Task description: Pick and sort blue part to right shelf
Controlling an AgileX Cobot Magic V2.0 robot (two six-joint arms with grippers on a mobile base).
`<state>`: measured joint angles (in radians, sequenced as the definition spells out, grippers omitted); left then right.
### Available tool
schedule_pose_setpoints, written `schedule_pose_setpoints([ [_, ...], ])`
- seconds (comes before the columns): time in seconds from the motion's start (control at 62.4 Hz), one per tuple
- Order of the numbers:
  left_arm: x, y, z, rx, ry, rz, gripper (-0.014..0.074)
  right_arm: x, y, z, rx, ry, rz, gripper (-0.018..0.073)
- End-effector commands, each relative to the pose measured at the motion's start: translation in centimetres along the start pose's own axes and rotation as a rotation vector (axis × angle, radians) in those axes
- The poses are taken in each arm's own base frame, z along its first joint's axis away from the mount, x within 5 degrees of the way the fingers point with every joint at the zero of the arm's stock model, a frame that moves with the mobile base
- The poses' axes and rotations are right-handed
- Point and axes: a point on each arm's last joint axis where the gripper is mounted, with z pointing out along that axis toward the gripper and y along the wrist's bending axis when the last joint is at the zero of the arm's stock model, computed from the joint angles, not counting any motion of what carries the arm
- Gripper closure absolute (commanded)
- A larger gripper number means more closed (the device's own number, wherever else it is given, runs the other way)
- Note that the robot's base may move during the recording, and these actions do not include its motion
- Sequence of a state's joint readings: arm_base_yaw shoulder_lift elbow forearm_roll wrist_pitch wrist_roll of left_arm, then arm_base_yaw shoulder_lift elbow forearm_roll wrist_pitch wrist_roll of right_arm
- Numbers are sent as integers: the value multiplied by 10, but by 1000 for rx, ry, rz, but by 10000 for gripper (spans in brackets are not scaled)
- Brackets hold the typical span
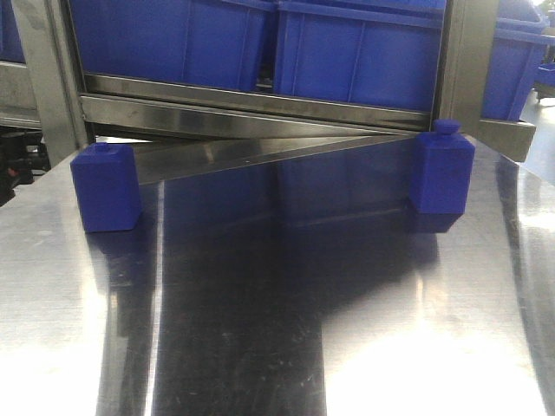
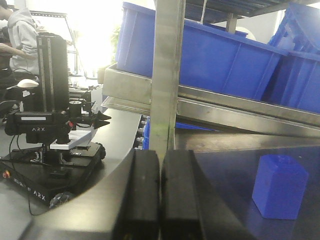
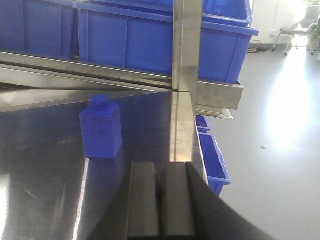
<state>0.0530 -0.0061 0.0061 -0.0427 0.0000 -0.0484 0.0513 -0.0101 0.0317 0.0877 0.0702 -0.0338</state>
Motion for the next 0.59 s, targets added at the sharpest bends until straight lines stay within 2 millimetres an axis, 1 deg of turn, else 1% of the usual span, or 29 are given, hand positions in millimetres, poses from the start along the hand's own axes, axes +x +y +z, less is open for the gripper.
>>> schedule_pose_setpoints([
  [0.0, -2, 0, -1, 9, -85, -9, 471, -17, 0, -3, 5, -133, -9, 526],
  [0.577, -3, 0, -1, 10, -105, -9, 471, -17, 0, -3, 5, -133, -9, 526],
])
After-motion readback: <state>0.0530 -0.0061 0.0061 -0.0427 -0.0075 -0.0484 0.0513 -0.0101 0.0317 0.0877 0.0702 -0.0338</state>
